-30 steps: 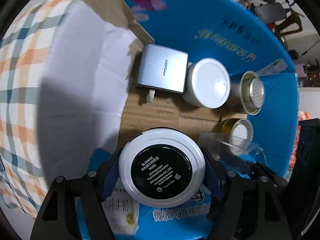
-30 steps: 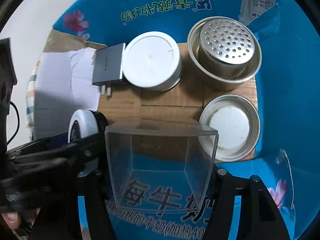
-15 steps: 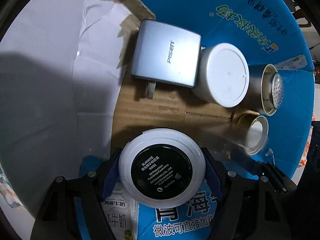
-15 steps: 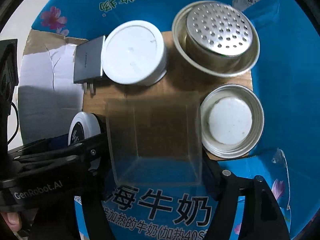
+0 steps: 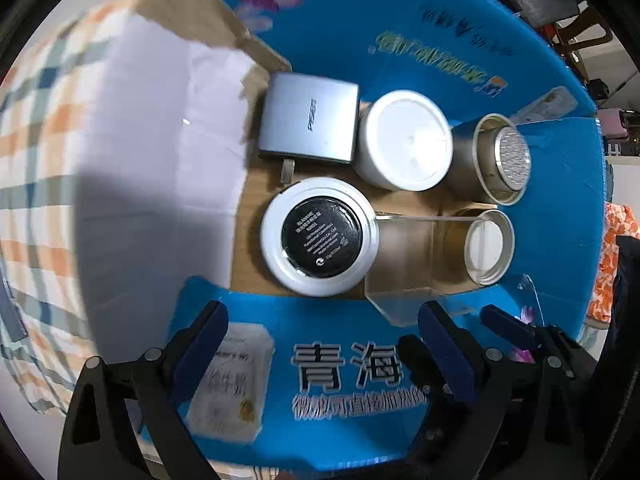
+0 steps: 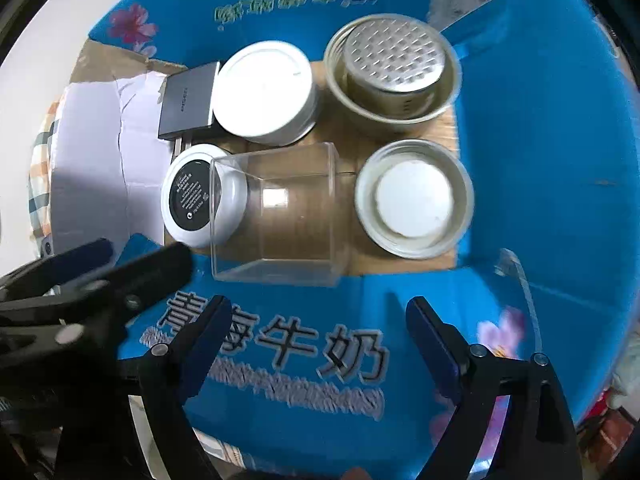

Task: Organize rigid objects
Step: 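Lower the puck and cube box into the blue box and open both tools, then move both tools back over the key and white device on the cover, then grasp the black car key with the left tool while the right tool grasps the white egg-shaped device, then lift the car key and white device and carry them over the blue box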

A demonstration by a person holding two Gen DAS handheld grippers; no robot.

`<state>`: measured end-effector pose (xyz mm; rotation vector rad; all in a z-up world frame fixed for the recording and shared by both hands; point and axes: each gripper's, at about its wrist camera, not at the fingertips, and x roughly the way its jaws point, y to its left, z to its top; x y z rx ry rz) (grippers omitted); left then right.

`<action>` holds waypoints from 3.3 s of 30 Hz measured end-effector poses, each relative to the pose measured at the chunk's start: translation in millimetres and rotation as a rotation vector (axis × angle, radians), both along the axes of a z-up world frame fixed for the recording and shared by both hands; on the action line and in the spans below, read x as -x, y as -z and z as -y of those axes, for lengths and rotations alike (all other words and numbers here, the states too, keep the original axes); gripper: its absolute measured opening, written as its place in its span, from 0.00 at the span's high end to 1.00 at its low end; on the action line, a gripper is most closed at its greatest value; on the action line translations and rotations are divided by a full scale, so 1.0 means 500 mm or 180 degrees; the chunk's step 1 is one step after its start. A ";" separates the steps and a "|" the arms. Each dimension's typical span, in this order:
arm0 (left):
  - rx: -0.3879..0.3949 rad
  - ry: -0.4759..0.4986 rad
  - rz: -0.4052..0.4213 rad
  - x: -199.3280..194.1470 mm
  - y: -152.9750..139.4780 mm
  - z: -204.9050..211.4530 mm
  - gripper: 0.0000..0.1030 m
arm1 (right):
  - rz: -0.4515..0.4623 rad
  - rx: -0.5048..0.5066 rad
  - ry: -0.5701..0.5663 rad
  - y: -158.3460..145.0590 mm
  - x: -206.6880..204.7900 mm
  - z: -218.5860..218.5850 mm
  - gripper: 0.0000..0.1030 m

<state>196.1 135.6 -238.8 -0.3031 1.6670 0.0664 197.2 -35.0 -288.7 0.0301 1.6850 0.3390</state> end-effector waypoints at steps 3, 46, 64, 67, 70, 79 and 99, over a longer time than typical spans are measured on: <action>-0.0175 0.0046 0.0156 0.017 -0.034 0.008 0.05 | 0.0155 0.0103 0.0020 -0.037 0.010 0.007 0.12; -0.0326 0.0963 0.1401 0.141 -0.302 0.378 0.05 | 0.0715 0.0168 0.1405 -0.327 0.227 0.548 0.12; -0.0241 0.1496 0.0324 0.143 0.129 0.670 0.07 | 0.0201 0.0102 0.1942 -0.024 0.245 0.771 0.24; -0.0392 0.1597 0.0399 0.153 0.137 0.692 0.24 | 0.0254 0.0048 0.1896 -0.023 0.222 0.757 0.24; -0.0454 0.1634 0.0467 0.165 0.129 0.700 0.43 | 0.0281 -0.0016 0.1877 -0.011 0.191 0.733 0.23; -0.0277 0.1189 0.0503 0.180 0.101 0.654 0.83 | 0.0329 0.0395 0.1596 0.031 0.124 0.654 0.46; 0.0236 0.1151 0.0701 0.186 -0.008 0.647 0.90 | 0.0626 0.0340 0.1369 -0.059 0.212 0.654 0.58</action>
